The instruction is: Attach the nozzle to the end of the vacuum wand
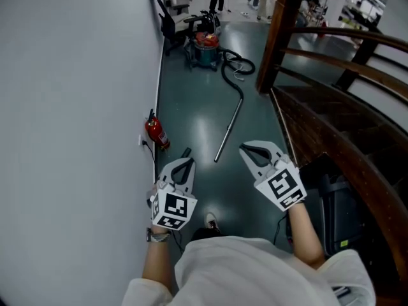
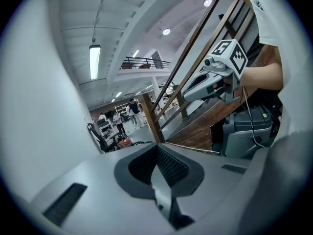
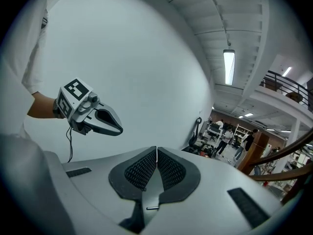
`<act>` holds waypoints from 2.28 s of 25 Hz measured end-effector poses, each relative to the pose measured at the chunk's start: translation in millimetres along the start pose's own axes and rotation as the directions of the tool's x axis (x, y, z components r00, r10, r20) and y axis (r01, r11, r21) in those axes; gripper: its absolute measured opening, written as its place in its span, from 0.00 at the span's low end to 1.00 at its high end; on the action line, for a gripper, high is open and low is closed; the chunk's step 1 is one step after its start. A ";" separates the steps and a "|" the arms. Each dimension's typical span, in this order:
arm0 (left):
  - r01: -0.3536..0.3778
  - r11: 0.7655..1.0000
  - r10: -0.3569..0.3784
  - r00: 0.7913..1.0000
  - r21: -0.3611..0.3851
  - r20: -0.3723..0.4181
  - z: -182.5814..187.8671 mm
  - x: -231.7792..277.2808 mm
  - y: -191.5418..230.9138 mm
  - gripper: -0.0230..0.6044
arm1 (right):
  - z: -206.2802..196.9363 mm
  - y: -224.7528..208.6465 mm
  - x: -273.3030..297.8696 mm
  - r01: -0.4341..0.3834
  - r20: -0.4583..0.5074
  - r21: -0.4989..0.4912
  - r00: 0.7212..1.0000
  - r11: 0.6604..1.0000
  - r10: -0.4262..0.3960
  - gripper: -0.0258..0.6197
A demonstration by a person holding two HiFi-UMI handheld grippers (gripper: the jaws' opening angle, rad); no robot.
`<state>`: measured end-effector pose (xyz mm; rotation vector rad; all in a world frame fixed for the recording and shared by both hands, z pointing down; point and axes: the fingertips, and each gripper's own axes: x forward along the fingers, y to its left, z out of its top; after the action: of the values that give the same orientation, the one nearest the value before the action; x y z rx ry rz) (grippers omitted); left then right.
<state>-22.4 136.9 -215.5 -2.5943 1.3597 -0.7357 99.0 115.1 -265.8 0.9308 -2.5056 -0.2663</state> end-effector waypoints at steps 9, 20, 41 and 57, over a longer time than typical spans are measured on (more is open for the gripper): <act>0.014 1.000 -0.014 1.000 -0.008 -0.014 -12.8 29.8 36.8 0.03 | -7.4 -21.5 43.0 0.014 -0.016 0.020 1.000 1.000 -0.014 0.09; 0.018 0.999 -0.019 1.000 -0.030 -0.025 -20.3 58.7 70.1 0.03 | -6.8 -47.3 85.9 -0.001 -0.026 0.012 1.000 1.000 0.001 0.09; 0.026 0.997 -0.030 0.997 -0.068 -0.064 -37.3 148.7 126.4 0.03 | -38.9 -119.4 164.7 -0.036 -0.077 -0.005 0.996 0.999 0.035 0.09; -0.023 0.990 0.001 0.989 -0.142 -0.150 -104.5 226.2 164.0 0.03 | -121.3 -157.3 244.7 -0.080 -0.135 0.035 0.987 0.996 0.084 0.09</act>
<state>-85.2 -128.6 -95.1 -2.6841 1.5224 -0.8786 82.3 -167.0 -126.2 0.8264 -2.4203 -0.1344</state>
